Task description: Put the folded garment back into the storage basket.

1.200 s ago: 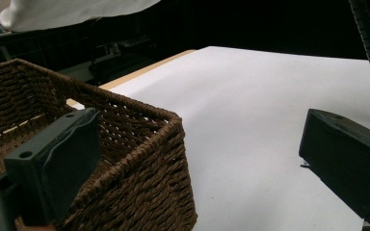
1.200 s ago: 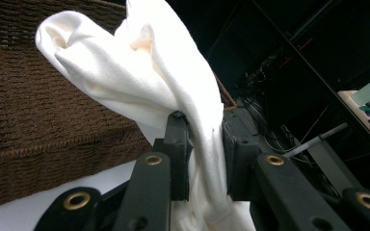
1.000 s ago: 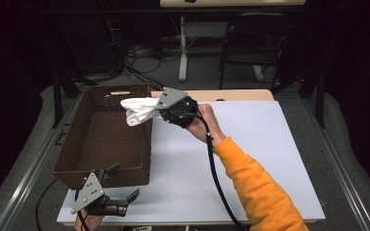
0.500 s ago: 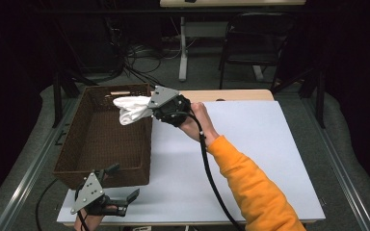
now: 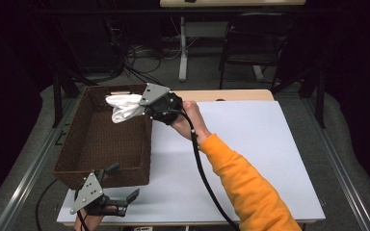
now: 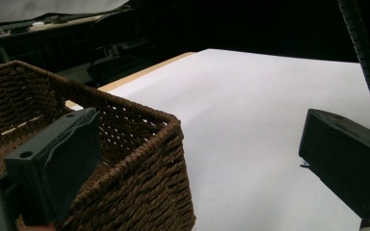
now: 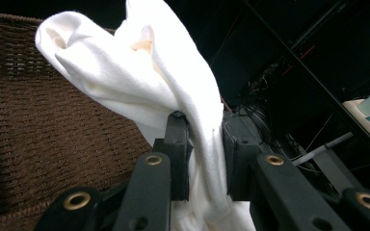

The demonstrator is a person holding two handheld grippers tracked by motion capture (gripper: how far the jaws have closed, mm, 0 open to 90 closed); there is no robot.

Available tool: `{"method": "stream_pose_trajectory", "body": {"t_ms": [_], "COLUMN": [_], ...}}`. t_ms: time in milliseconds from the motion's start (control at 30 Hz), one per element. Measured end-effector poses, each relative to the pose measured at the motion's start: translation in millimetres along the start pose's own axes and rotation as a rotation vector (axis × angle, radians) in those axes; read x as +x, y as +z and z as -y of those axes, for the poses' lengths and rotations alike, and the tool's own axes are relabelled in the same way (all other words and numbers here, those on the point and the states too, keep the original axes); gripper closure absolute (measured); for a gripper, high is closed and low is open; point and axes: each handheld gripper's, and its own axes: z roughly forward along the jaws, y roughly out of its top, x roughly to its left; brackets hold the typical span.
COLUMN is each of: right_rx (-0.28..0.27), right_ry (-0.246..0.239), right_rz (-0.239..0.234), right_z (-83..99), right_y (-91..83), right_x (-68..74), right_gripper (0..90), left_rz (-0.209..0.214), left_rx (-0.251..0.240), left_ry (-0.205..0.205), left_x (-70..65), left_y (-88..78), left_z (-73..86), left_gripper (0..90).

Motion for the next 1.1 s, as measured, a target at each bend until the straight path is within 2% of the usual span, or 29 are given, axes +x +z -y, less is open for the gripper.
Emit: {"method": "stream_pose_trajectory", "body": {"t_ms": [1100], "right_rx": [-0.002], "right_ry": [0.034], "right_rz": [-0.016], "right_z": [-14.4], "right_y": [25.3], "right_x": [17.5], "right_gripper": [74.8], "left_rz": [0.004], "left_rx": [0.004], "left_ry": [0.006], "left_x": [-0.3], "left_y": [1.4], "left_z": [0.1], "left_gripper": [1.1]}}
